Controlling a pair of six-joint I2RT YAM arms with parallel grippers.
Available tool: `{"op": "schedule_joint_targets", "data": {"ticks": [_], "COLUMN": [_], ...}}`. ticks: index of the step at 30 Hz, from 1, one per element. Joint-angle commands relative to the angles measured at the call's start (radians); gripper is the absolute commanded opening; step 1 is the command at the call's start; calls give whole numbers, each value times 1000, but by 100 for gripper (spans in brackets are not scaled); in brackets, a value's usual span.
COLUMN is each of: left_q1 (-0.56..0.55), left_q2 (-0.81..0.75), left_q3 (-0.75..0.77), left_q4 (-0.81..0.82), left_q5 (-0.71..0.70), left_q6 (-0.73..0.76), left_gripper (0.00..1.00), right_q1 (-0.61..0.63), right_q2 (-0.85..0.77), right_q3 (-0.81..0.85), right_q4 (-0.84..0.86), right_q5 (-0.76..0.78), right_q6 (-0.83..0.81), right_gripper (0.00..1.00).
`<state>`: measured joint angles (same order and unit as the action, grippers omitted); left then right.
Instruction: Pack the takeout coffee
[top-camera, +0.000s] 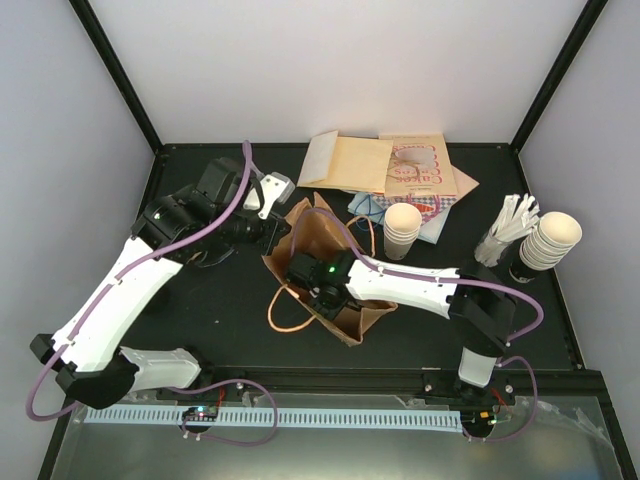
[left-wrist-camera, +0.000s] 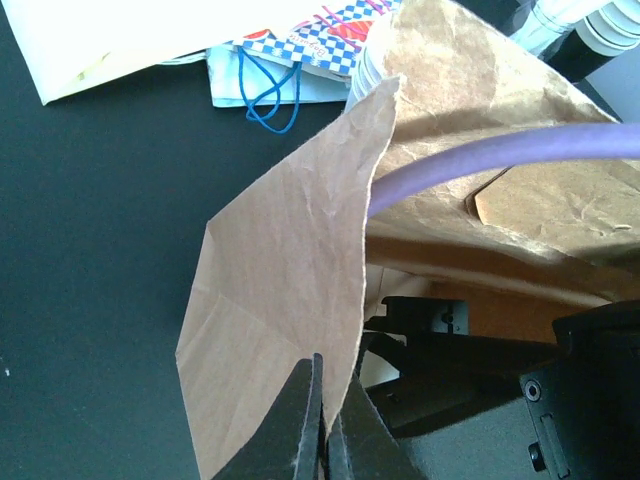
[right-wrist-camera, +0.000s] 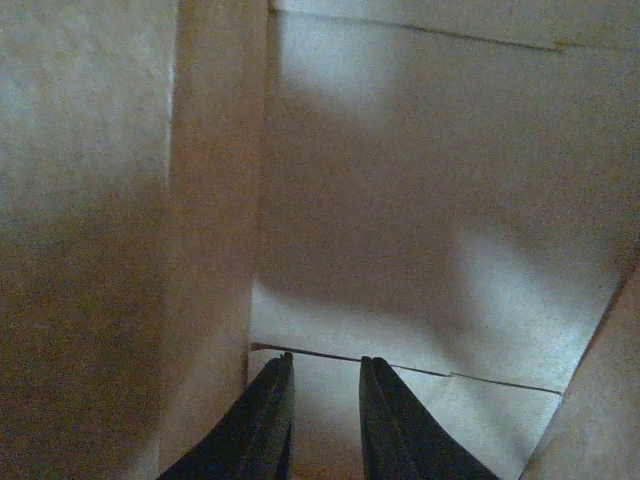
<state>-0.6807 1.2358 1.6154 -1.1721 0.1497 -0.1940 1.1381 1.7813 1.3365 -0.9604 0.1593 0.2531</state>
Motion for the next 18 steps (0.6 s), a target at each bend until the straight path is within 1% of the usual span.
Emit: {"op": "schedule_joint_targets", "data": {"ticks": [1,2,6,7,8,9,10,11,12,14,18], "left_q1": [2,2,2,2,2,2,4,3,5,6,12], "left_q2": [-17,-17,-14,-13,-14,-14,-15,-16,-18,-20,-19], "left_q3": [-22,-31,-44,-44,-42,-40,-40,-38,-38,-38,-42], "left_q4": [45,53,58,58,58,57,57,56,56,54,47], "left_q5": [65,76,94,93,93,92,89,88,86,83,70], "left_q6": [-10,-13,-18,-17,-18,-18,-17,-16,-16,-16,-10], "left_gripper": [2,2,1,2,2,2,2,2,2,2,2], "right_q1": [-6,-8,-11,-12,-12,-12,-12,-13,-13,-13,-12], "right_q2": [2,3,18,24,30,34,36,38,37,33,26], "right_q3": [0,-3,-7,-5,-5,-6,-9,-12,-16,-21,-20], "right_q4": [82,94,127,129,130,133,135,136,139,142,130], "right_q5": [22,23,18,16,16,16,15,19,21,20,19], "right_q6": [11,12,9,7,4,4,2,2,2,-1,-3], "right_gripper": [22,22,31,36,42,59,71,96,100,100,94]}}
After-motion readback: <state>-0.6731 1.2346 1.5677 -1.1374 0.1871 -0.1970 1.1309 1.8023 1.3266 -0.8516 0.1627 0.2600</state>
